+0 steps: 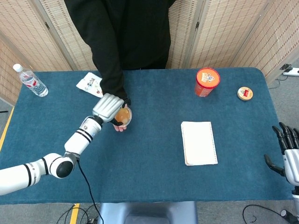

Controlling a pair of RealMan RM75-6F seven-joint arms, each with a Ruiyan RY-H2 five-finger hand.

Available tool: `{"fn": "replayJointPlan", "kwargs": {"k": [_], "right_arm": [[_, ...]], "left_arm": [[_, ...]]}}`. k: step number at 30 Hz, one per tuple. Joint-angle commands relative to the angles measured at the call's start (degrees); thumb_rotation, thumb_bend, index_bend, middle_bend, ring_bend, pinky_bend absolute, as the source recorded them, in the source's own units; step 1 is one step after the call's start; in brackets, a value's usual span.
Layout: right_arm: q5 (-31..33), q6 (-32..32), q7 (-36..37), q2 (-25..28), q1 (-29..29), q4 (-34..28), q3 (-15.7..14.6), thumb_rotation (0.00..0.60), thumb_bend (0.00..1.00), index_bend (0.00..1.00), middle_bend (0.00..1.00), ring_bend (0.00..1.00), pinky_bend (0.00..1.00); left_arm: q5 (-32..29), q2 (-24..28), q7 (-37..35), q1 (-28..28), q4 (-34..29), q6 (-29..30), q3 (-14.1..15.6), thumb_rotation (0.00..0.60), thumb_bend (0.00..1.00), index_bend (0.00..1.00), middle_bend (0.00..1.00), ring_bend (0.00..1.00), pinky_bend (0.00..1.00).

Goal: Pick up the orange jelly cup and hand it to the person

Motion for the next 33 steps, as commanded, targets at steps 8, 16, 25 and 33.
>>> {"fn": "replayJointPlan", "kwargs": {"k": [8,16,25,33], "right_arm": [[-0.1,-0.8,-0.2,0.0,0.2,0.0,-0.2,0.600,0.25,0.02,0.00,0.00,0.00],[-2.8,0.8,1.2,0.6,-0.6,-0.1,-1.4,0.600,0.25,0.02,0.00,0.00,0.00],[-4.6,2.6,3.6,1.4,-1.8,0.2,-2.3,0.600,0.25,0.02,0.00,0.00,0.00],[-4.4,1.5,-0.8,-0.2,-1.4,-0.4,-2.5,0.600,0.25,0.02,0.00,0.00,0.00]], "left_arm": [[0.4,4.2,-2.4,1.8,-6.5,3.1,1.4,0.600,0.19,0.16,0.26,0.16,0.35],[-5.6,8.6,6.7,2.4,-22.9,14.2,2.4,0.600,0.18,0.16,0.26,0.16,0.35],[9.9,12.1,12.8,17.4,-38.7,34.6,16.5,0.600,0.18,0.13,0.22,0.14,0.34],[34.9,9.2,-0.9,37.8,-22.3,53.1,29.4,0.600,0.18,0.10,0.19,0.11,0.29]]}}
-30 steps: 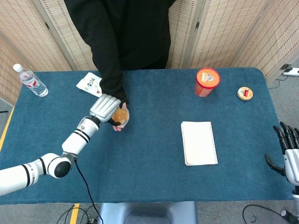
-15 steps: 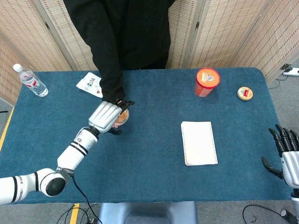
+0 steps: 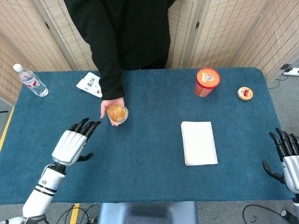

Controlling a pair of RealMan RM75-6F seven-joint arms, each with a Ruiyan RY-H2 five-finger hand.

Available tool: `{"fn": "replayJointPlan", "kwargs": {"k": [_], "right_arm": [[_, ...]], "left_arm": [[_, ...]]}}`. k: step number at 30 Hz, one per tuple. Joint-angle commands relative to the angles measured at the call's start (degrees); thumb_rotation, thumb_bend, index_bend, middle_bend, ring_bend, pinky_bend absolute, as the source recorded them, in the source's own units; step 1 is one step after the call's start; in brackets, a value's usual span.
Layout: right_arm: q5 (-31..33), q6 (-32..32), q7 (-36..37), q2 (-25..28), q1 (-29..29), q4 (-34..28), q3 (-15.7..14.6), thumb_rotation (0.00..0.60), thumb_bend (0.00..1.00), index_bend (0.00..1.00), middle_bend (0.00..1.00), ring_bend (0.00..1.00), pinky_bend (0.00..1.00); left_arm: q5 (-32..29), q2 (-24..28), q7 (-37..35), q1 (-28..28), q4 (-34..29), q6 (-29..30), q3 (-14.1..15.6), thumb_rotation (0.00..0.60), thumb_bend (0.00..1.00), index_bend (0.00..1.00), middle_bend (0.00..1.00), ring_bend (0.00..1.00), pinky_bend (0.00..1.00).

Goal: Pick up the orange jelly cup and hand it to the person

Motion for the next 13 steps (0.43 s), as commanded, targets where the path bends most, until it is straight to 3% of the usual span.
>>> {"fn": "replayJointPlan", "kwargs": {"k": [1,9,13], "right_arm": [[0.7,-1.1,-2.5,-1.0,0.4,-0.4,0.1,0.600,0.25,0.02,0.00,0.00,0.00],[5.0,-4.9,-9.0,-3.4,2.0,-1.0,1.4,0.600,0.25,0.02,0.00,0.00,0.00],[6.2,-5.9,-10.6,-4.0,2.7,-1.3,1.9,0.600,0.25,0.02,0.00,0.00,0.00]], "left_arm": [[13.9,-1.8,-10.7,15.6,12.8,14.9,9.2,0.600,0.18,0.10,0.18,0.10,0.28],[10.9,-4.9,-28.9,26.2,28.4,20.8,7.3,0.600,0.18,0.02,0.06,0.00,0.22],[10.6,-4.1,-30.6,27.2,29.9,19.6,5.8,0.600,0.18,0.01,0.03,0.00,0.21]]}}
